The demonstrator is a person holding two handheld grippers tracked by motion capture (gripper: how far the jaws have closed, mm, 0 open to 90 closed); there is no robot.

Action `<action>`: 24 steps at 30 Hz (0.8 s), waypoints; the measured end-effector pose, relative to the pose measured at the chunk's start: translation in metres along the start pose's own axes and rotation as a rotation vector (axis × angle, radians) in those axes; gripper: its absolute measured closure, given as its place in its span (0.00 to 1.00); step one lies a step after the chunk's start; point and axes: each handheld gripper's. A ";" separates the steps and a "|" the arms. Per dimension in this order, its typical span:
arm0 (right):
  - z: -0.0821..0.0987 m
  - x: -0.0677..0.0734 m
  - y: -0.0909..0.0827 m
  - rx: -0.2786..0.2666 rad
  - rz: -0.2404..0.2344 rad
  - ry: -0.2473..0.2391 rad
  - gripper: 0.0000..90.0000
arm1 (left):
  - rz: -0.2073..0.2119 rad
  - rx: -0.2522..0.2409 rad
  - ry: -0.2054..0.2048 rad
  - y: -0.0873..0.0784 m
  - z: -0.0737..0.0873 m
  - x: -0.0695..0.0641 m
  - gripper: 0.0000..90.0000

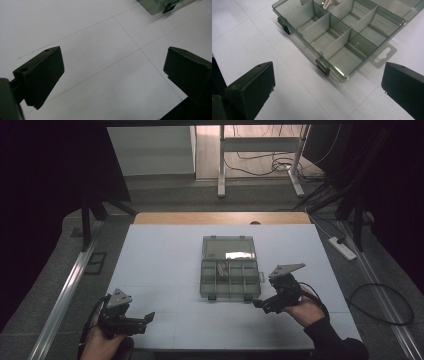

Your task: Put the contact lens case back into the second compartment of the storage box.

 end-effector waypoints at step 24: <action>0.021 -0.009 -0.021 0.002 0.039 0.039 0.00 | -0.003 0.001 -0.001 0.000 0.000 0.000 0.03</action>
Point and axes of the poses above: each handheld gripper's, and its own axes: y roughly forward along the jaws, z roughly out of its underside, x roughly to its left, and after that the axes turned 1 degree about -y, right-handed
